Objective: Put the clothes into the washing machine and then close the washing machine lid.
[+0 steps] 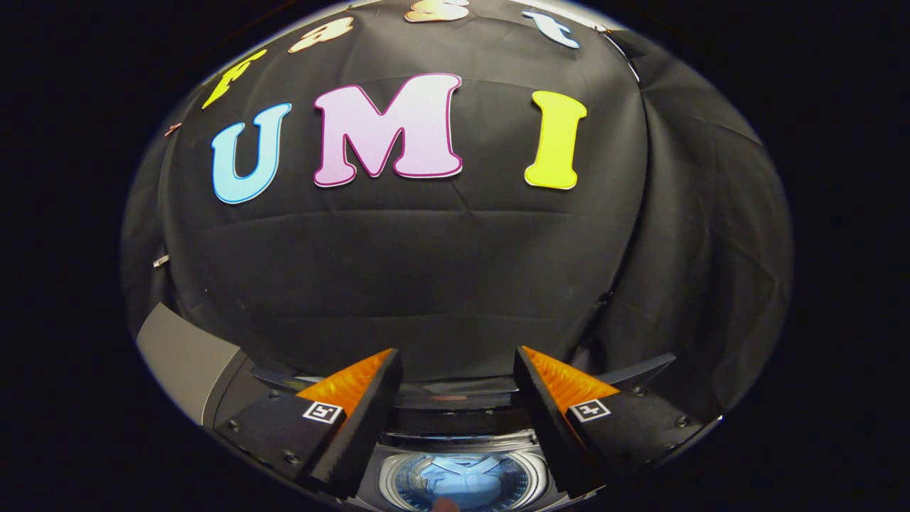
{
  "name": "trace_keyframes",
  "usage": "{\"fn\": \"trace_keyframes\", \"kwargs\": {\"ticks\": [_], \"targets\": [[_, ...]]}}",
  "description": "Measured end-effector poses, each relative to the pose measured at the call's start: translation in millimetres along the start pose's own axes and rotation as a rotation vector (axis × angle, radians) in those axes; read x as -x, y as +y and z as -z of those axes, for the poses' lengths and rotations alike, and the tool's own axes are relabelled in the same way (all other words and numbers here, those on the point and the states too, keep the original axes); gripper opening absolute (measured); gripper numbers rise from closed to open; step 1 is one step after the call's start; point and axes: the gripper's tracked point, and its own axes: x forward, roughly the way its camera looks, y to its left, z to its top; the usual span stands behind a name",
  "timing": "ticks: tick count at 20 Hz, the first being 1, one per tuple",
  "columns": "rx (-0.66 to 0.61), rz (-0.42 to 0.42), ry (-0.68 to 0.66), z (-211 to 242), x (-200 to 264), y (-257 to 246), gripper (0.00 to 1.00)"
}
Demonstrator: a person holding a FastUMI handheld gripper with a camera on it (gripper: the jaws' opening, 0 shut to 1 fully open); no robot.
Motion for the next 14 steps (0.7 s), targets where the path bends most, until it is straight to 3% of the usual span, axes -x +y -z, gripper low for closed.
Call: {"fn": "trace_keyframes", "kwargs": {"ticks": [4,14], "targets": [[-0.001,-0.007,-0.009,22.3,47.1,0.4,1.0],[-0.011,-0.018,-0.047,48.1,88.0,-4.0,1.0]]}}
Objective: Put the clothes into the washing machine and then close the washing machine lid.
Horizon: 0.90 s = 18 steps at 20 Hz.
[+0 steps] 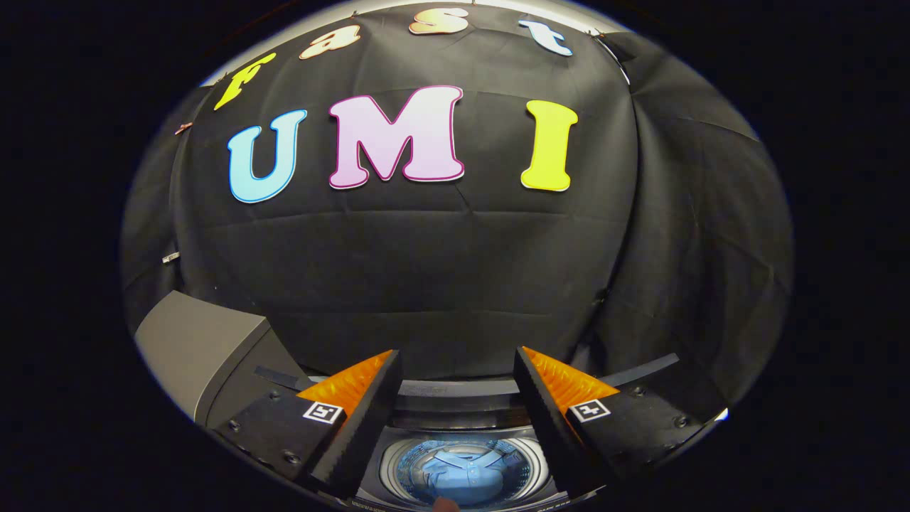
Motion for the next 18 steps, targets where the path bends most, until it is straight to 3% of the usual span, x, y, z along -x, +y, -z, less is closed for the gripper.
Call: {"fn": "trace_keyframes", "kwargs": {"ticks": [18], "targets": [[-0.018,-0.013,-0.055,35.9,29.9,0.5,0.99]]}}
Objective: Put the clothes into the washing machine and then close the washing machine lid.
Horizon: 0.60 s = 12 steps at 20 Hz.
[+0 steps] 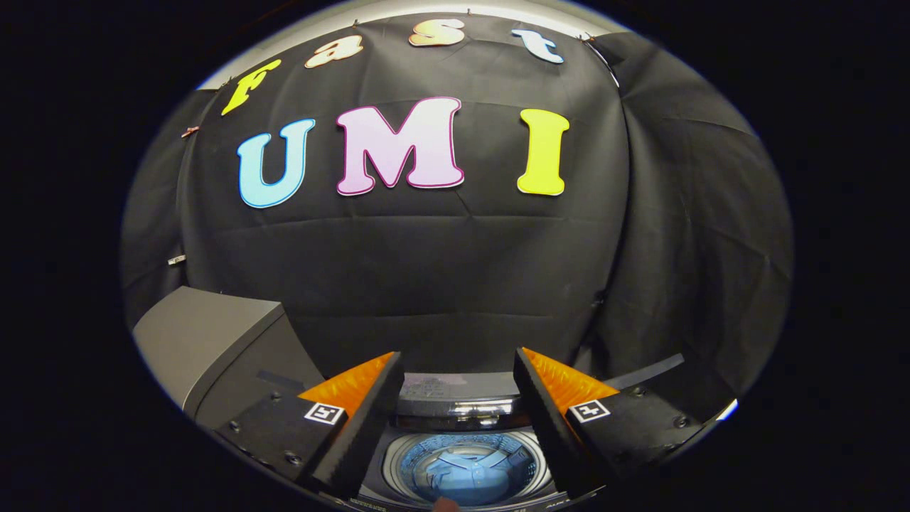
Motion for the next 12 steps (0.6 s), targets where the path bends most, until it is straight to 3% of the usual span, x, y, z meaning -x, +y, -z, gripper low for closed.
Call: {"fn": "trace_keyframes", "kwargs": {"ticks": [2,8,12], "targets": [[0.0,0.003,0.054,25.6,-1.6,0.7,0.98],[0.017,-0.016,0.274,165.1,-33.6,19.7,1.0],[-0.001,0.01,0.331,198.9,-35.6,13.7,1.0]]}}
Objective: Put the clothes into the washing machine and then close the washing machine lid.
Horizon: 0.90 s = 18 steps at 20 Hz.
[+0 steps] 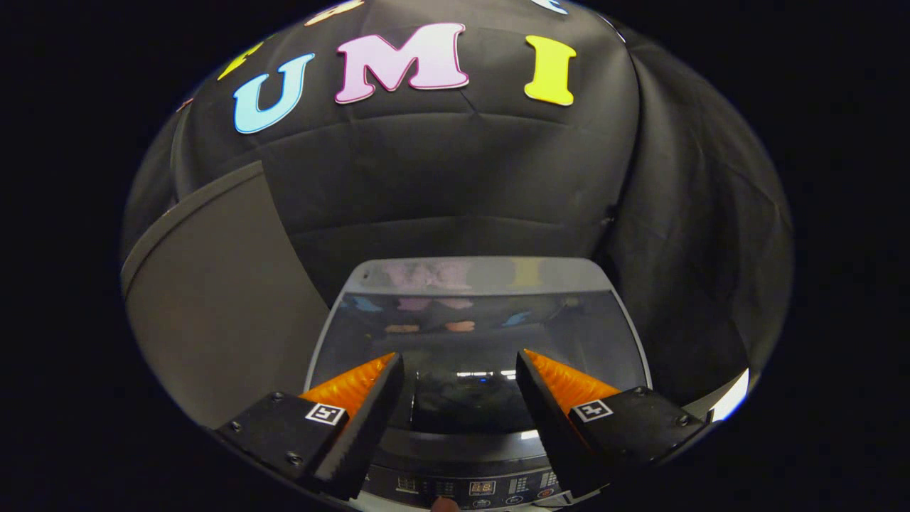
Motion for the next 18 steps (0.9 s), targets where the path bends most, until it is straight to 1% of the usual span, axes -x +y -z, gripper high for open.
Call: {"fn": "trace_keyframes", "kwargs": {"ticks": [5,9,12,18], "targets": [[-0.015,0.015,0.027,15.3,-9.0,-7.1,0.99],[-0.023,0.008,-0.004,0.5,0.2,-3.2,0.99],[-0.043,-0.012,-0.078,-35.6,21.7,-0.3,0.99],[-0.039,-0.051,-0.244,-127.0,75.4,23.9,0.99]]}}
